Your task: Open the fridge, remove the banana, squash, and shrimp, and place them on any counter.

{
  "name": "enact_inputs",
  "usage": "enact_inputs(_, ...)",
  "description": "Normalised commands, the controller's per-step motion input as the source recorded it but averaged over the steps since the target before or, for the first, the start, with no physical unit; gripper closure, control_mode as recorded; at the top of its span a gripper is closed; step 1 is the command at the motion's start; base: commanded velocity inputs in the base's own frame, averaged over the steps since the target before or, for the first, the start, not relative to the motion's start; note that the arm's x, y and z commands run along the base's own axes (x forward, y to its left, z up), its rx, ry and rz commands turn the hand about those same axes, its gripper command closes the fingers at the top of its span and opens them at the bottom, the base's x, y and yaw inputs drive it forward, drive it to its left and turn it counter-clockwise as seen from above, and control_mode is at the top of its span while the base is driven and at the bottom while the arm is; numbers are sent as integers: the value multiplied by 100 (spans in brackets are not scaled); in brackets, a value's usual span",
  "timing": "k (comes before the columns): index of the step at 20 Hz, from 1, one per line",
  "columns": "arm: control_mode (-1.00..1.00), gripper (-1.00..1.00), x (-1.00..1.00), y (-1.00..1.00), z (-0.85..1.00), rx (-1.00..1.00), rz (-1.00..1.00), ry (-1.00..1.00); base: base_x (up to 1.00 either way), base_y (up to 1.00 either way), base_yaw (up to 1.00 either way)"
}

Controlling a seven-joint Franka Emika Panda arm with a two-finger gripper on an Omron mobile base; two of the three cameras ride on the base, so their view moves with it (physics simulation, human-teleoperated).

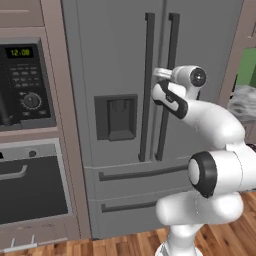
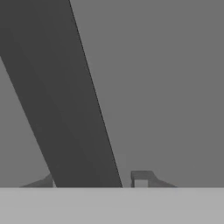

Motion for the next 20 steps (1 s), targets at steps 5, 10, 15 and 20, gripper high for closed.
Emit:
enact_inputs(5,-100,100,-96,-36,-14,0,0,1,0,0,0)
enact_inputs(10,-100,100,-100,-69,-13,0,0,5,0,0,0)
enact_inputs(15,-100,100,-100,-81,-20,0,0,5,0,0,0)
enact_inputs(20,-100,100,-100,-92,-23,1,0,6,0,0,0)
